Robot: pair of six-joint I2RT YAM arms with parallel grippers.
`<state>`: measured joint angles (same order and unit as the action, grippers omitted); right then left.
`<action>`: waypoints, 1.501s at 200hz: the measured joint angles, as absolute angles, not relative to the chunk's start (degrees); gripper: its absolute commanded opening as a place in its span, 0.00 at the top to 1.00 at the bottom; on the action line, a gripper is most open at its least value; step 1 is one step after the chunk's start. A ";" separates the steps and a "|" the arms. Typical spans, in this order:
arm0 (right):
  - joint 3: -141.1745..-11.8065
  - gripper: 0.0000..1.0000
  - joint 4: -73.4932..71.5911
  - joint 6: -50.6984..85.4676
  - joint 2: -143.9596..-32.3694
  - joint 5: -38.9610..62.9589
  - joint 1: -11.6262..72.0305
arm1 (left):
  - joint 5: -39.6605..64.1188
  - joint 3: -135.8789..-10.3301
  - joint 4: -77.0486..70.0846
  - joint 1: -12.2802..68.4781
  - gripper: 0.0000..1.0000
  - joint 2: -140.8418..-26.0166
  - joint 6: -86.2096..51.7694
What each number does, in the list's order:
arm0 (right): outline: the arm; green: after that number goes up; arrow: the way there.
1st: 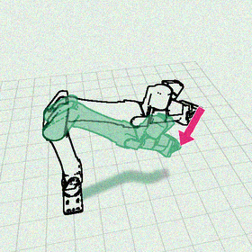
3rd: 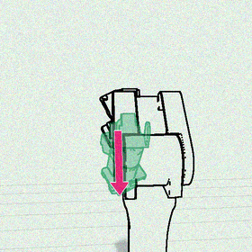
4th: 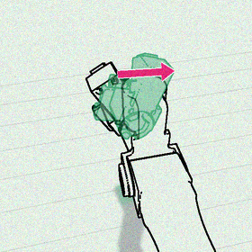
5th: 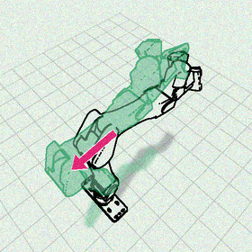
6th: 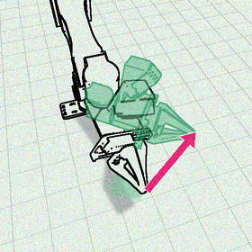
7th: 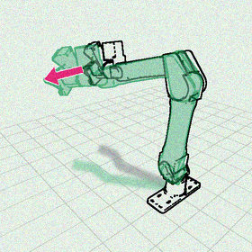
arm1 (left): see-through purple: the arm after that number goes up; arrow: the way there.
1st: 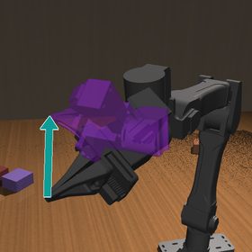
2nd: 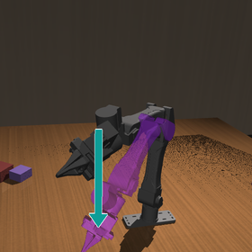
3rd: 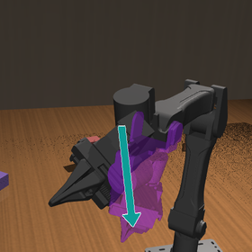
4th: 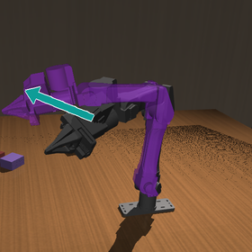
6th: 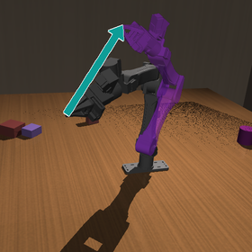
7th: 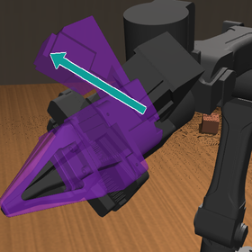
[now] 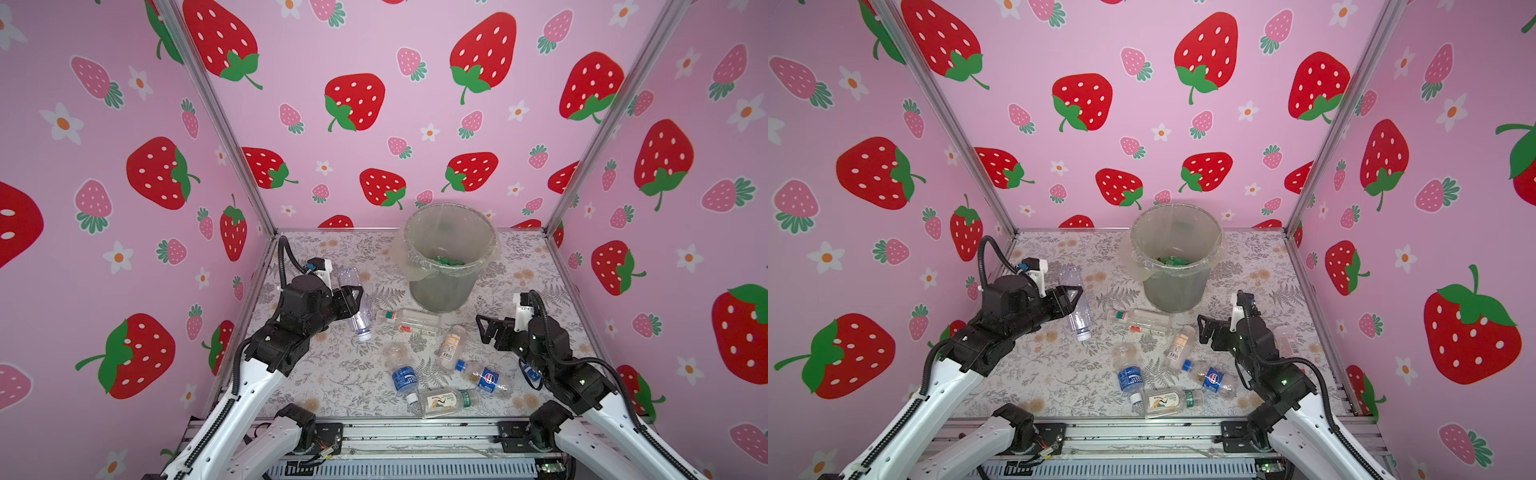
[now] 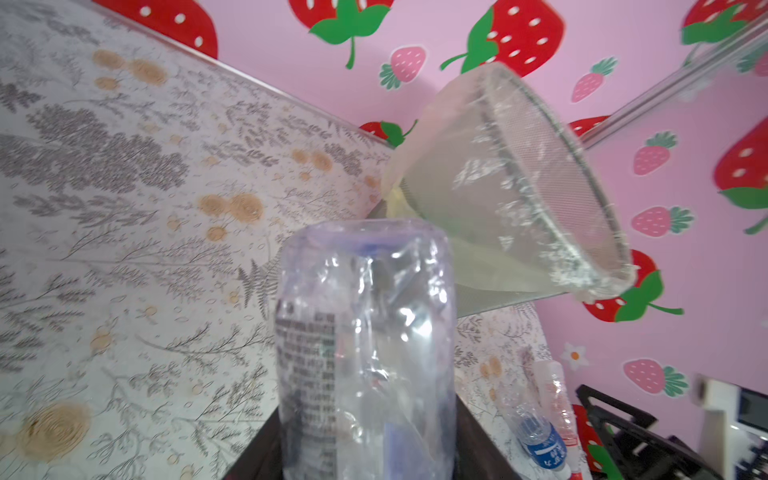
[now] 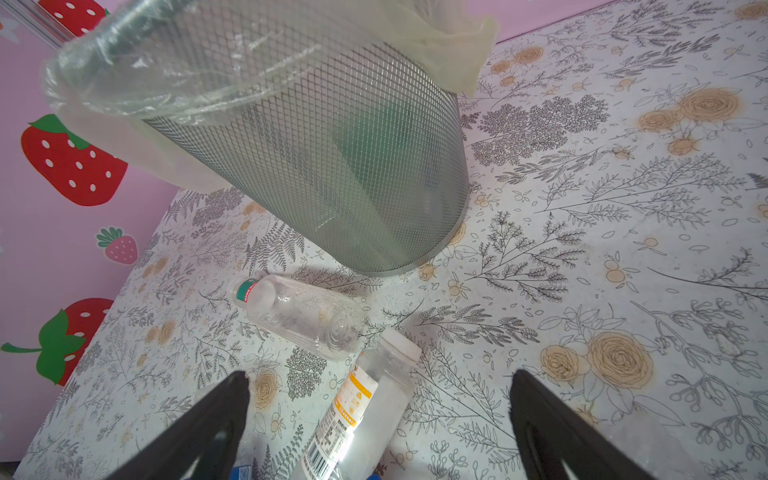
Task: Throw the plastic bottles in the bin
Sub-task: Pick up the plastic bottle from the center of the table, then throw the plastic bottle into the trash bin.
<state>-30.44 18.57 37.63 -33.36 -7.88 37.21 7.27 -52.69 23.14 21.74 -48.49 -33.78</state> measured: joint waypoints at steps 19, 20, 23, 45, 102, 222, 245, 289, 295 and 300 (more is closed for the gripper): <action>-30.20 0.01 18.57 37.67 -33.50 -7.90 37.21 | 8.84 -51.40 19.14 21.74 0.46 -46.11 -33.23; -30.20 0.01 18.57 37.67 -33.50 -7.90 37.21 | 8.84 -51.40 19.14 21.74 0.46 -46.11 -33.23; -30.15 0.01 18.57 37.67 -33.54 -7.90 37.21 | 9.02 -51.22 18.48 21.74 0.46 -45.84 -33.21; -30.15 0.01 18.57 37.67 -33.67 -7.94 37.21 | 11.03 -50.24 14.63 21.63 0.46 -45.12 -32.88; -30.04 0.01 18.11 37.60 -34.41 -8.23 37.21 | 14.61 -49.67 9.19 21.58 0.45 -46.63 -33.01; -30.04 0.01 18.06 37.01 -33.85 -9.47 37.21 | 9.26 -97.82 4.19 29.65 0.34 -86.24 -34.37; -30.04 0.01 18.15 36.75 -33.12 -9.74 37.21 | 6.74 -111.66 8.08 32.82 0.26 -98.10 -33.21; -30.04 0.01 19.81 36.67 -30.89 -10.07 37.21 | 4.86 -124.70 18.41 33.91 0.01 -111.18 -32.67; -30.04 0.01 20.01 36.62 -30.59 -10.09 37.21 | 4.60 -124.66 19.68 33.80 0.01 -111.28 -32.60; -30.04 0.01 20.18 36.62 -30.39 -10.15 37.21 | 4.47 -124.60 20.36 33.74 0.01 -111.18 -32.53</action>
<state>-30.04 20.18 36.62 -30.39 -10.15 37.21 4.47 -124.60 20.36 33.74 -111.18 -32.53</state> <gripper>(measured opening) 0.994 0.990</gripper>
